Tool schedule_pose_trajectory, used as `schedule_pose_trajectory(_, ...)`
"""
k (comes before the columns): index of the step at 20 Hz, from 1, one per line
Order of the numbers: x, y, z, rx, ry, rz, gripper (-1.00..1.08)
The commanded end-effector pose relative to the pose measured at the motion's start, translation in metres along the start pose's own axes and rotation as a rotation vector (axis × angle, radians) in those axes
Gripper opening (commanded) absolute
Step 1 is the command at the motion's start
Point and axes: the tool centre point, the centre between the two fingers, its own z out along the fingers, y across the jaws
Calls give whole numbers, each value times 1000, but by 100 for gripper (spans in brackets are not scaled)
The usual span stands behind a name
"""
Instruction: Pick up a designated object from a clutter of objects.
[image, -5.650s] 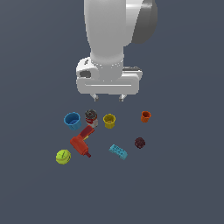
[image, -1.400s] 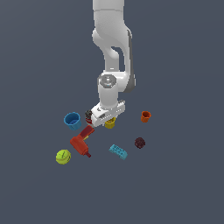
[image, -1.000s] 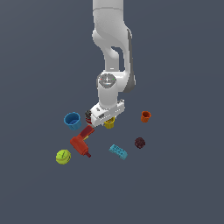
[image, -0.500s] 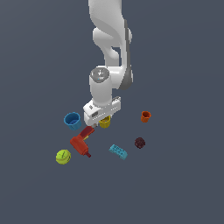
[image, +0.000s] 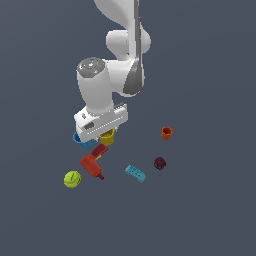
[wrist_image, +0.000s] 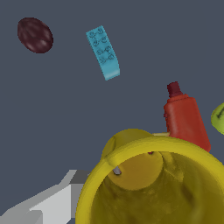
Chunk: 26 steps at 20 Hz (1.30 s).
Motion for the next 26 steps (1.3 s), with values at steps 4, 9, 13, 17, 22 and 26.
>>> schedule_pose_trajectory(4,4,38,-47,0,0,-1,-100)
schedule_pose_trajectory(9,8,68,-84,0,0,-1,-100)
schedule_pose_trajectory(13,11,90,-109,0,0,-1,-100)
schedule_pose_trajectory(17,14,110,-133,0,0,-1,-100)
schedule_pose_trajectory(22,17,132,-158,0,-1,-1,-100)
schedule_pose_trajectory(26,20,148,-176,0,-1,-1,-100)
